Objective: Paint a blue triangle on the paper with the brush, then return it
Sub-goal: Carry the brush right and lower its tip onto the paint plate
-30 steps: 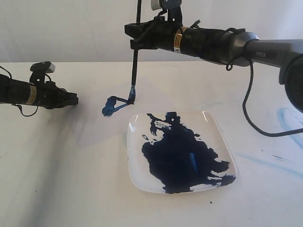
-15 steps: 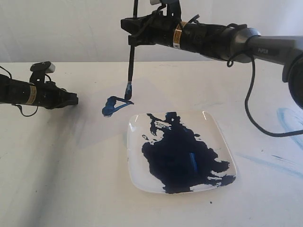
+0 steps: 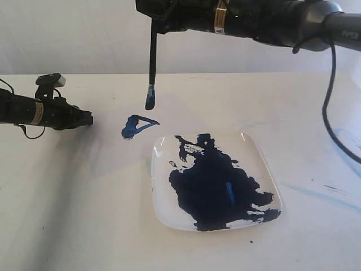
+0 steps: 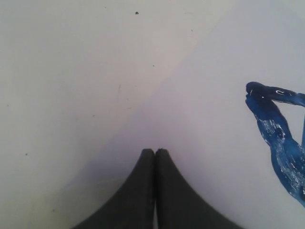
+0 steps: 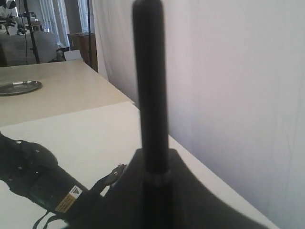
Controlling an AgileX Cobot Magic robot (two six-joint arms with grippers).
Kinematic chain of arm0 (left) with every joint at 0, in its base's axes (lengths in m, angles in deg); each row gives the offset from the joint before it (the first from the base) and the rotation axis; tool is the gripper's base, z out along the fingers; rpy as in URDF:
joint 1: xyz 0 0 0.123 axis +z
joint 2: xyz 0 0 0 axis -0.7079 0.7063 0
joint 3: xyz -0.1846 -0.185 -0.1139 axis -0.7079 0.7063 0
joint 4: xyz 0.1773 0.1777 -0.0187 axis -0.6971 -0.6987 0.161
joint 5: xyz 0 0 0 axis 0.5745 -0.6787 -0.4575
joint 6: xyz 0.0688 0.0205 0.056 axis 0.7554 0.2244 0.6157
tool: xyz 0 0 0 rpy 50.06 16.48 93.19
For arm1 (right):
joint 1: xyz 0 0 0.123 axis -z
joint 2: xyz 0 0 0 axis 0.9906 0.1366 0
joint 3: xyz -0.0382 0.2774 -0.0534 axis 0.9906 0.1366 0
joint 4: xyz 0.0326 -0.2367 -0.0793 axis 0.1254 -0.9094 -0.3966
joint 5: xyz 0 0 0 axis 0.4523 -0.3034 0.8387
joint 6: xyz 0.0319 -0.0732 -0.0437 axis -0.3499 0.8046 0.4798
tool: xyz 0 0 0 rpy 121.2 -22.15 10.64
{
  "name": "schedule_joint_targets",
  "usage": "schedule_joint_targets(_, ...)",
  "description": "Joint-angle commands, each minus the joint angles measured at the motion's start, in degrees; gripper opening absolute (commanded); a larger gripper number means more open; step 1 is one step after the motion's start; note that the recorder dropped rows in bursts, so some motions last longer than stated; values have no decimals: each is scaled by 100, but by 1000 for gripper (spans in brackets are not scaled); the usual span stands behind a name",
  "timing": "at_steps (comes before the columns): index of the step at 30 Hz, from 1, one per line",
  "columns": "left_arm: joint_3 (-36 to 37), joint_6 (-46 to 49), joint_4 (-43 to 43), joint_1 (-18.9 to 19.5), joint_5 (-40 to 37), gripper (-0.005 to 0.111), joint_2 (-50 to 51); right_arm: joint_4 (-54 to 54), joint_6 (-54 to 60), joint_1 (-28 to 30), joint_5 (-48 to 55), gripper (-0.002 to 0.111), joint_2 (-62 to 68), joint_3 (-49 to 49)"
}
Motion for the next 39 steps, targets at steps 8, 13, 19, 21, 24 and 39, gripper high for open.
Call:
schedule_joint_targets(8,-2,-148,-54,302,332,0,-835,739,239,511,409,0,-1768,2011)
schedule_joint_targets(13,99,-250,-54,393,648,0,-1407,1504,595,696,679,0,-2583,3046)
schedule_joint_targets(19,990,-313,-54,686,225,0,-2589,2897,1150,720,1018,0,-3522,4202)
schedule_joint_targets(21,1382,-313,-54,817,84,0,-3016,3435,1373,732,1076,0,-3784,4576)
schedule_joint_targets(24,2012,-313,-54,989,-172,0,-3730,4425,1537,732,1281,0,-4137,5178)
schedule_joint_targets(39,3479,-313,-54,1019,-510,0,-6131,7423,2147,732,1602,0,-4395,6575)
